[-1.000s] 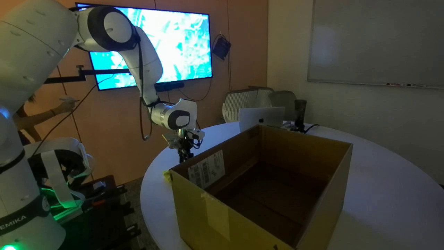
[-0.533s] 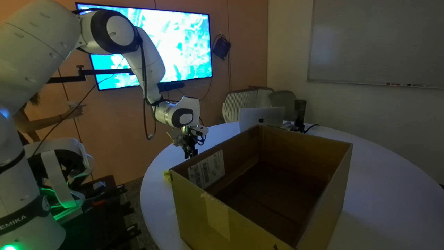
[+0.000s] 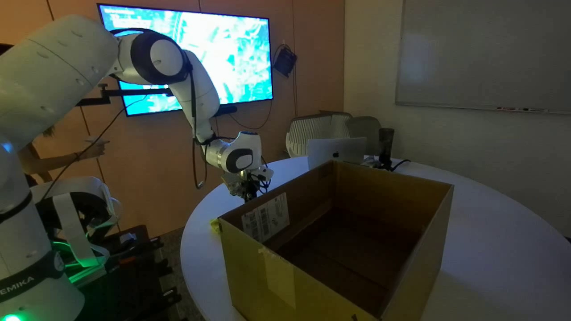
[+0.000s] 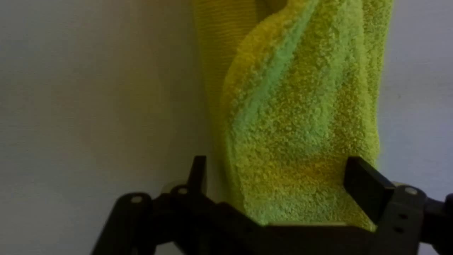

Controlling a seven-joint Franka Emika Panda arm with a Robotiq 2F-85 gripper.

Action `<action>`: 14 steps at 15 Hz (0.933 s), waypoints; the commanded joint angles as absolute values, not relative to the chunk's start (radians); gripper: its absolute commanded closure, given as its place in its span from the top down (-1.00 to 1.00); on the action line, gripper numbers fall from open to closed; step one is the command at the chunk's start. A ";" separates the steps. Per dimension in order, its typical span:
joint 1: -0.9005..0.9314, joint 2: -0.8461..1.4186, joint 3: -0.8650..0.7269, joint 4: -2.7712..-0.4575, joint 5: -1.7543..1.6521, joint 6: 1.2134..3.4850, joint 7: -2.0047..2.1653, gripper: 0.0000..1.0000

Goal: Put the marker on the towel, fold the towel, and then put the folded towel in the box

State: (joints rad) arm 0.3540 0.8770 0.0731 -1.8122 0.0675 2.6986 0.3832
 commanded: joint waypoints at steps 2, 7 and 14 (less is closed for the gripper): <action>0.383 0.942 0.039 -1.768 0.060 2.719 0.389 1.00; 0.423 0.950 0.002 -1.772 0.040 2.709 0.402 0.47; 0.424 0.846 -0.011 -1.843 0.038 2.639 0.398 -0.62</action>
State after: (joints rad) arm 0.4114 0.9071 0.0060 -1.7953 0.0599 2.6742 0.3830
